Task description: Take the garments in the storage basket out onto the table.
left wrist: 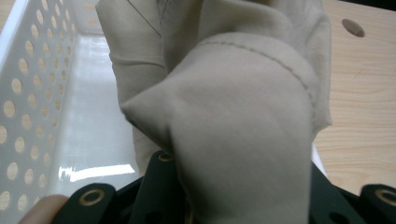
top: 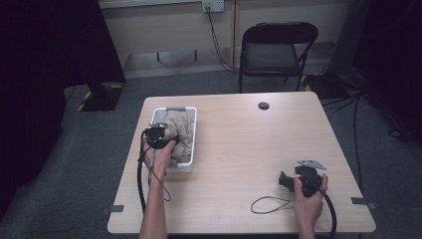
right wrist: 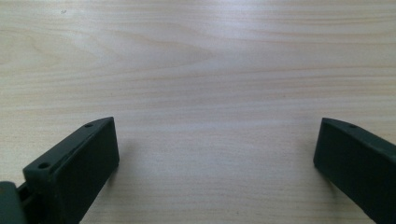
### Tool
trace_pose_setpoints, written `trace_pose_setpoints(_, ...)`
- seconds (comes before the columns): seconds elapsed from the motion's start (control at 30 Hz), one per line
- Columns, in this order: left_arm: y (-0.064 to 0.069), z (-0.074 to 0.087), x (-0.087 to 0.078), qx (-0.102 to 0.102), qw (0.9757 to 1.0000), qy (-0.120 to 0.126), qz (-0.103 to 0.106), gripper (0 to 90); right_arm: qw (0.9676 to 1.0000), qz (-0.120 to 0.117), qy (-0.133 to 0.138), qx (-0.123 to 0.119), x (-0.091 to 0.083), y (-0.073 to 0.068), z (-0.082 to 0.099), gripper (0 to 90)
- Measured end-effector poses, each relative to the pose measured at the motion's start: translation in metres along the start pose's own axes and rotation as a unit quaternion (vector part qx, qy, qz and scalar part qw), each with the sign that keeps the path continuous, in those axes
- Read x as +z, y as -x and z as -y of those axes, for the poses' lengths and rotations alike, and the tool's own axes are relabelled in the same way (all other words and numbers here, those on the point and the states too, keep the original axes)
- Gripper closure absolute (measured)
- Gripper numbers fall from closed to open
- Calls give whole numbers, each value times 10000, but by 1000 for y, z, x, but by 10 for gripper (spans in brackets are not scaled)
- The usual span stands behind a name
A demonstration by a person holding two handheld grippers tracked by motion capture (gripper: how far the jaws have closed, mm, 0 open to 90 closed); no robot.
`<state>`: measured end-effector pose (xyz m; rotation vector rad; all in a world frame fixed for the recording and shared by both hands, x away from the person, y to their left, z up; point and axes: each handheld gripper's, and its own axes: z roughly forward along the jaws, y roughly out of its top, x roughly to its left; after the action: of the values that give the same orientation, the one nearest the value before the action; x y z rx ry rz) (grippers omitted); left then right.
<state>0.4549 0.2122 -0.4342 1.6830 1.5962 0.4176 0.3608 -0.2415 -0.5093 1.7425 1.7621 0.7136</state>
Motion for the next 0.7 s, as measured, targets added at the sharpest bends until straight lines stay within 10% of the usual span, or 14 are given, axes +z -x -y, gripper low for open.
trace_pose_setpoints(0.7,4,-1,-22,-92,9991,357,187,732,10000,0,-1,0,0,0,0,0)
